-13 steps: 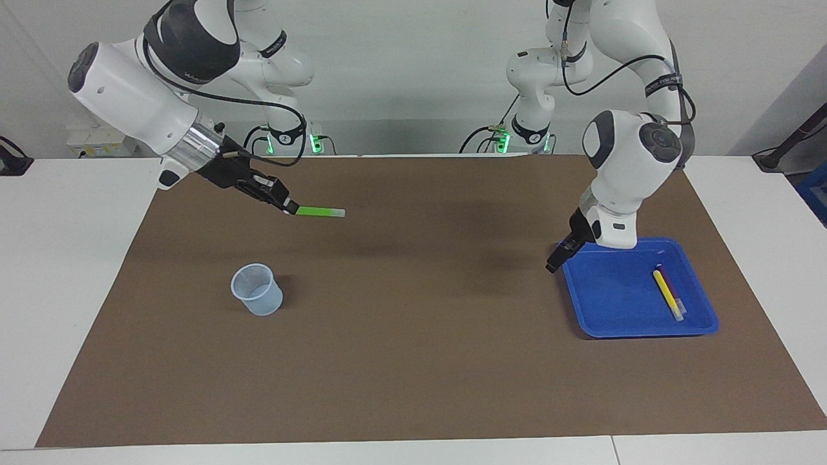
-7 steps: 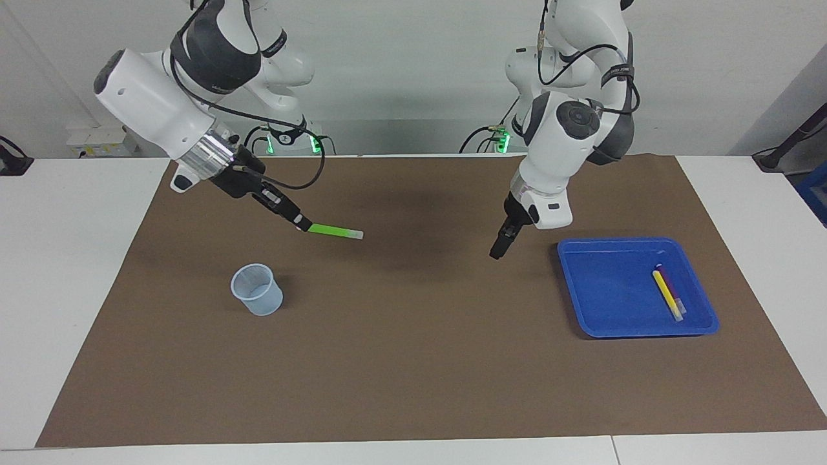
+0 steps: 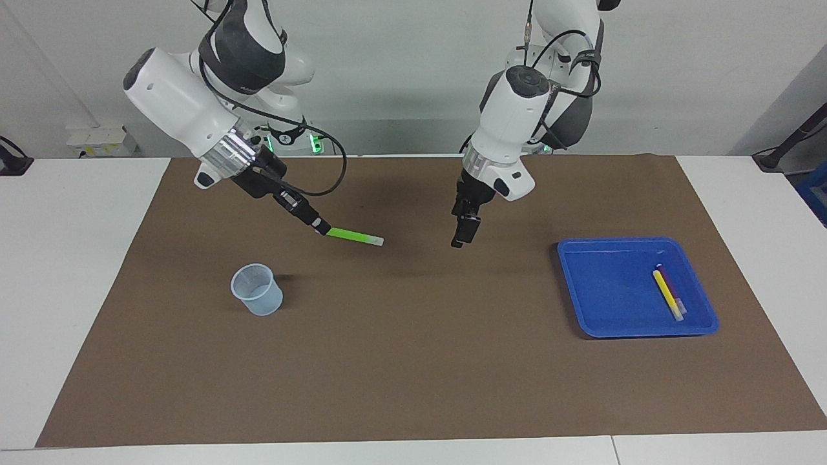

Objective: Right arm passes pens to left for tray arrangement
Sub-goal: 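Carry the green pen toward the left gripper while the left gripper approaches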

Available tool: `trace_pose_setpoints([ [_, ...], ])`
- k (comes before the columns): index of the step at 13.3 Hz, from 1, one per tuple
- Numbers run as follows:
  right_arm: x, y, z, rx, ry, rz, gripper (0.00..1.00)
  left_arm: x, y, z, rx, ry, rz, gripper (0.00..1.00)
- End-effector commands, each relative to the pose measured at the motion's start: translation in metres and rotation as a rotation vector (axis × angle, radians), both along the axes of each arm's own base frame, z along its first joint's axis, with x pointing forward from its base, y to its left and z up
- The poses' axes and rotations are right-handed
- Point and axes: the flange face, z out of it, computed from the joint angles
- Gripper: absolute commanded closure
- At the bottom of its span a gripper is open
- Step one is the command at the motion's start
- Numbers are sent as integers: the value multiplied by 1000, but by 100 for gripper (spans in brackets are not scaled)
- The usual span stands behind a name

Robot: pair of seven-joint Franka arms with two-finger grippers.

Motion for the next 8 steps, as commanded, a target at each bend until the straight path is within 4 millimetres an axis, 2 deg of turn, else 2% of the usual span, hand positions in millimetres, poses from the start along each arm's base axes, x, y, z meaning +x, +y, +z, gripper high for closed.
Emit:
trace_pose_setpoints([
  [1,-8,19,-1,27,22,-15,100,-9,-30,11,-106,-23,143,0],
  [4,-20,46,-7,25,47,16,100,-8,-53,25,-190,-50,228,0],
  [8,-29,66,-9,25,65,38,100,-26,-83,33,-236,-37,257,0],
])
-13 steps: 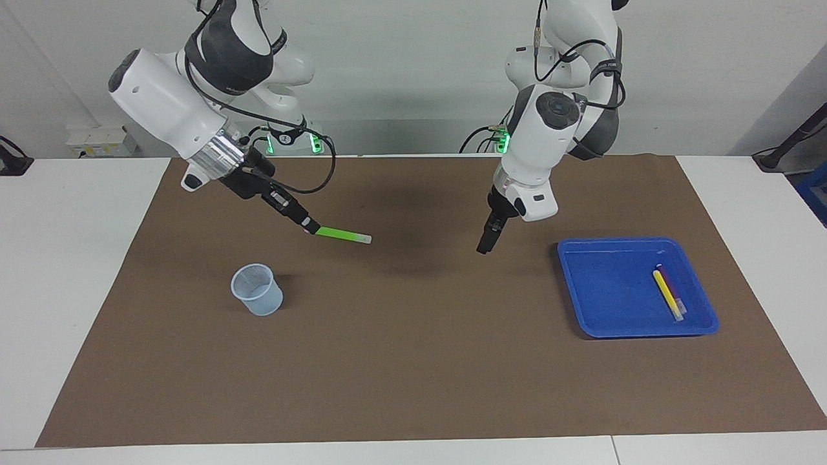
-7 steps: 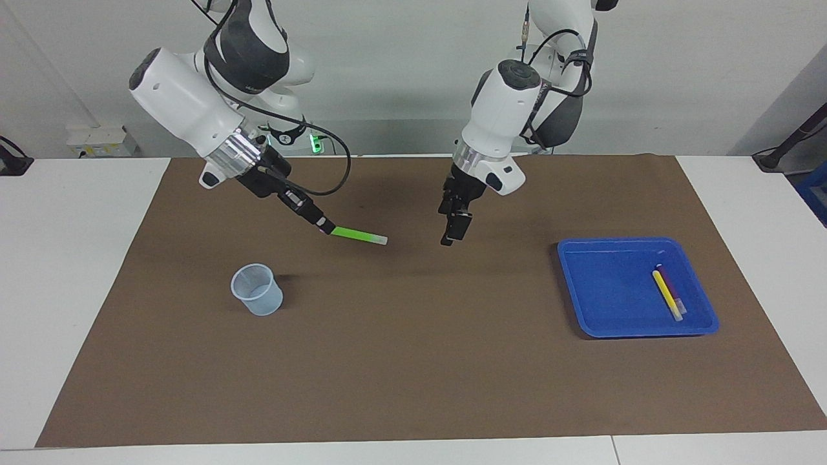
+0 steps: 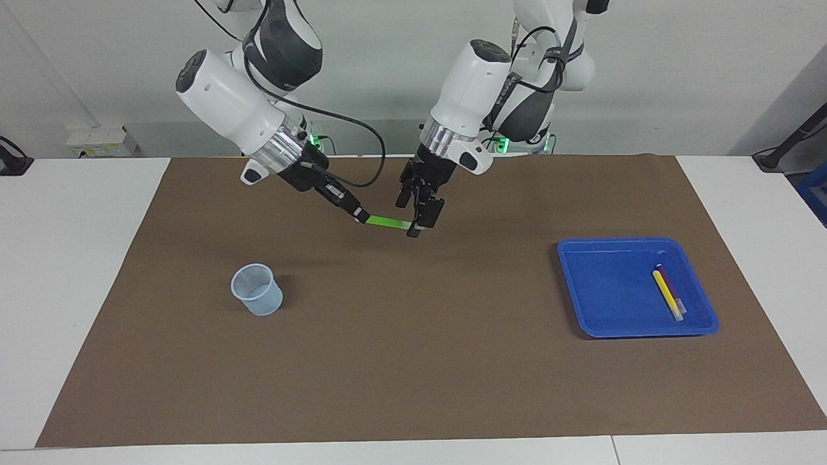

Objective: Right arm passes pens to left for tray arrangement
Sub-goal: 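Carry the green pen toward the left gripper while the left gripper approaches, then grasp the green pen with the left gripper and open the right gripper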

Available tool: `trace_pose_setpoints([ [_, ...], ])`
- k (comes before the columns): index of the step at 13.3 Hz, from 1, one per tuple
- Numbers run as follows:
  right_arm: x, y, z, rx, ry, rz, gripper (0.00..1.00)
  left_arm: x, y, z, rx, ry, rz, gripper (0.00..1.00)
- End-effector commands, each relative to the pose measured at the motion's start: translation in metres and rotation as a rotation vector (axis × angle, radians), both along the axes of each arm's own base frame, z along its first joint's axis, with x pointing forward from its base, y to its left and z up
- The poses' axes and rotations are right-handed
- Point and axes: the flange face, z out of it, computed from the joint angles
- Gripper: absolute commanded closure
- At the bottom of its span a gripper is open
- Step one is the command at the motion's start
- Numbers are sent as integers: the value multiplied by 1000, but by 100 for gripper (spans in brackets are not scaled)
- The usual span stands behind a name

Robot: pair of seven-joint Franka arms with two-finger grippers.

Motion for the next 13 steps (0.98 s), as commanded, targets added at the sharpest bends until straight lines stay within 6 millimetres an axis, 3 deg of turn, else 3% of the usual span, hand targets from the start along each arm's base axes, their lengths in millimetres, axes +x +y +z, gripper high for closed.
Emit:
trace_pose_setpoints([
  [1,-10,6,2,18,8,-17,100,-2,-15,3,-48,6,48,0],
  [4,-10,5,2,17,8,-16,100,-14,-27,-4,-61,-6,44,5],
  [9,-9,4,3,19,3,-20,100,-9,-21,-8,-61,-21,45,27],
  [11,-8,3,2,19,4,-22,100,-7,-19,-9,-56,-29,34,29],
  [13,-9,3,1,17,5,-21,100,-5,-18,-10,-51,-33,27,47],
])
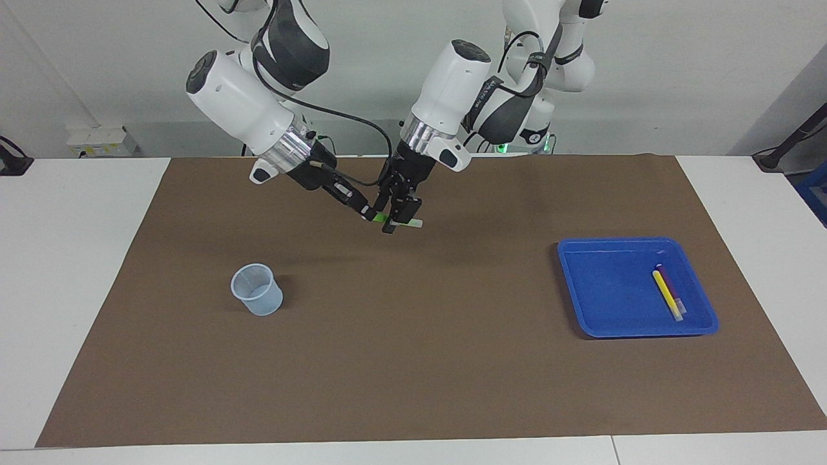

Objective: Right arm passes pens to left for tray arrangement
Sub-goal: 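Grasp the green pen with the left gripper and open the right gripper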

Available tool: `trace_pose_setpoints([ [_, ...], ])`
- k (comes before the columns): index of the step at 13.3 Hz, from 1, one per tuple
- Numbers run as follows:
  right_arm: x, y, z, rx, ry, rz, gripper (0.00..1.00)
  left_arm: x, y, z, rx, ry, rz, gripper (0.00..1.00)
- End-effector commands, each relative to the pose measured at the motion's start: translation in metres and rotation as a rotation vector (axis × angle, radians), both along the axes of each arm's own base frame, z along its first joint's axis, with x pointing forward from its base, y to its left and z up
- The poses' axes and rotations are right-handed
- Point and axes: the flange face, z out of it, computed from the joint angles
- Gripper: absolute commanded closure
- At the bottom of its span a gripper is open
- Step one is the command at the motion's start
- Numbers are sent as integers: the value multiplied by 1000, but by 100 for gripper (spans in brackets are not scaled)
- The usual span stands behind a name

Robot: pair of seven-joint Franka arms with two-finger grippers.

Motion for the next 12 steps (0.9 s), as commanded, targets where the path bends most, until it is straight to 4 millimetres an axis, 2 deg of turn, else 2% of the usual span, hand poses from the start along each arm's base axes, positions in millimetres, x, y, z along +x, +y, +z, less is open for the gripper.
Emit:
trace_pose_setpoints([
  [1,-6,-3,3,19,1,-29,100,2,5,-2,10,-29,-19,58],
  [2,-6,-3,2,17,0,-28,100,6,8,-2,16,-33,-23,65],
  [4,-6,-3,2,17,0,-28,100,7,10,-3,23,-36,-33,88],
  [6,-6,-4,2,17,0,-29,100,7,9,-2,25,-42,-44,100],
  [10,-6,-4,2,17,0,-27,99,4,5,2,30,-50,-63,100],
  [11,-5,-6,2,17,0,-30,93,4,5,3,29,-51,-65,100],
  [12,-6,-5,2,16,-2,-24,79,3,4,4,28,-53,-67,100],
])
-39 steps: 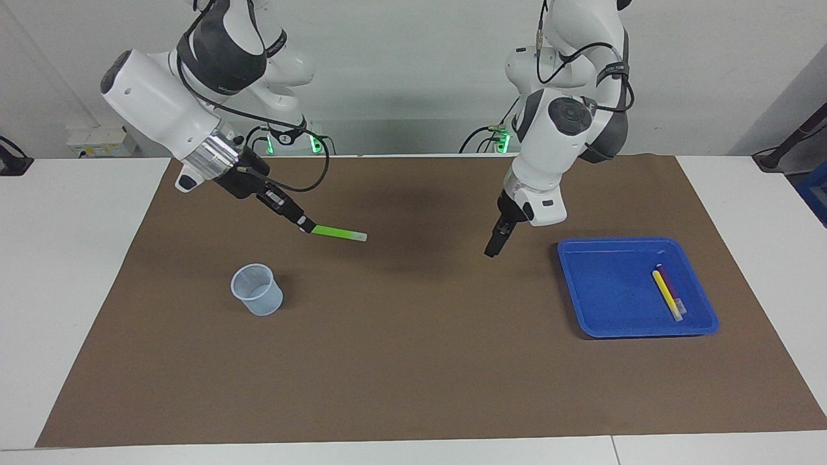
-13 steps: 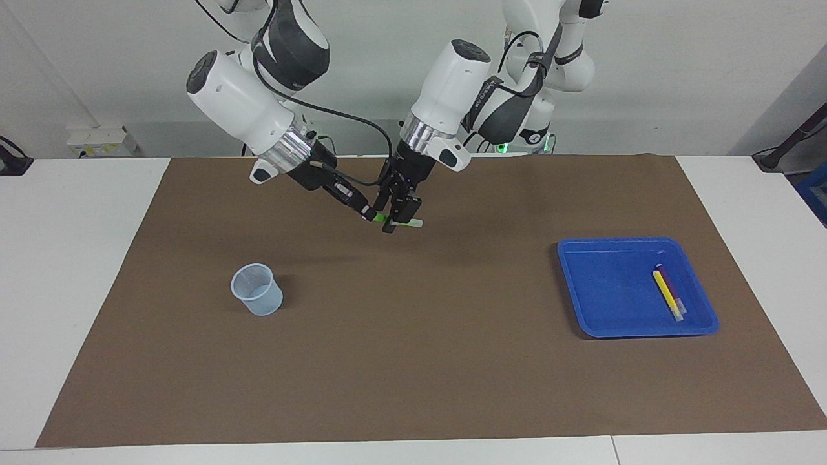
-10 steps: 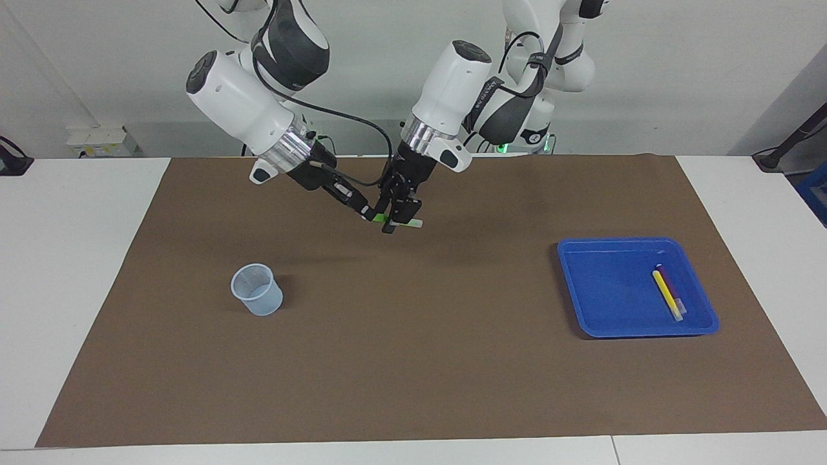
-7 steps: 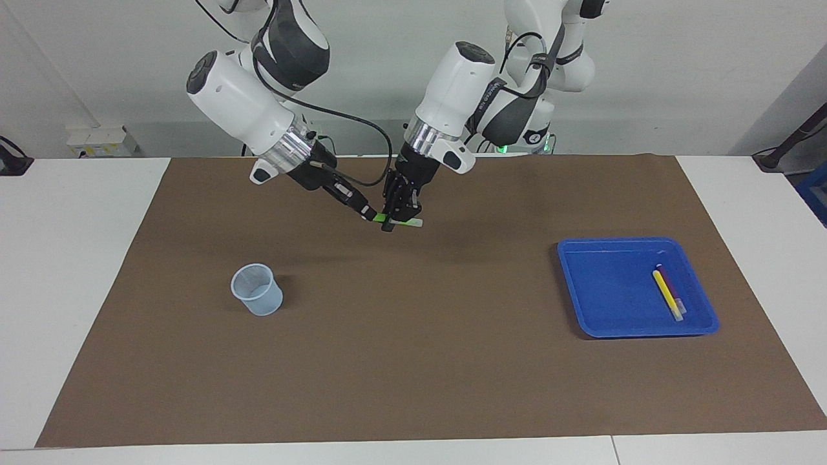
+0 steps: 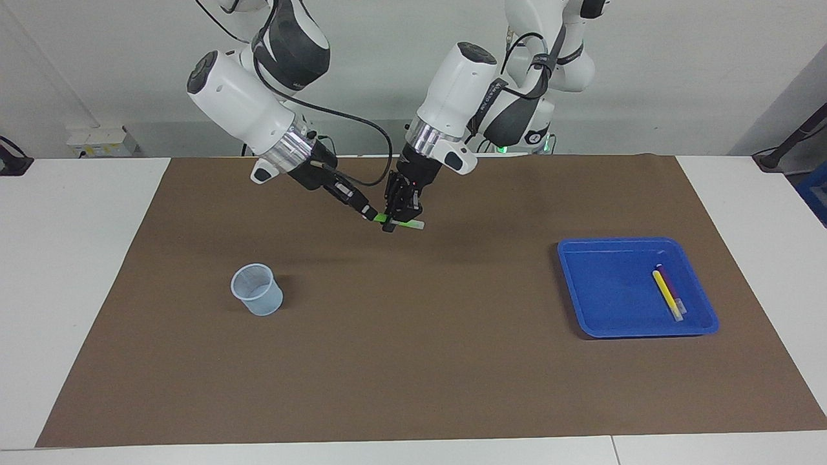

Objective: Right arm passes pens to left for tray arrangement
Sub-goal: 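Grasp the green pen with the left gripper and open the right gripper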

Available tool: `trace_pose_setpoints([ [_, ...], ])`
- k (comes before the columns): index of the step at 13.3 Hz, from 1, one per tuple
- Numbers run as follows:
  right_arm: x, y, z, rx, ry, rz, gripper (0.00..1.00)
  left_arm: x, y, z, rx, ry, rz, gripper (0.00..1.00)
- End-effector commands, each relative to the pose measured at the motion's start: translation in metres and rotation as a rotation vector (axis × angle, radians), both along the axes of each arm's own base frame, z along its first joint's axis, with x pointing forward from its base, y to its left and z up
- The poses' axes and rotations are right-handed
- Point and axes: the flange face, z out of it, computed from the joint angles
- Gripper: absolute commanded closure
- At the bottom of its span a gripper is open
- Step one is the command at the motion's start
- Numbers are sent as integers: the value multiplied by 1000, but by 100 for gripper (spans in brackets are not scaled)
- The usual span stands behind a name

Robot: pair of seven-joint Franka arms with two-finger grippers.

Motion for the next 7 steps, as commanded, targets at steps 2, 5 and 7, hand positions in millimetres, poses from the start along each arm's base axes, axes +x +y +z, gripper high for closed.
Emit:
trace_pose_setpoints([
  [2,-4,-6,4,5,-13,-17,67,-4,-3,2,17,-21,-41,100],
  [5,-1,-9,5,-1,-16,-13,4,-2,1,2,58,-40,-108,100],
  [7,2,-21,9,-34,-19,2,0,-5,5,5,98,-40,-166,100],
])
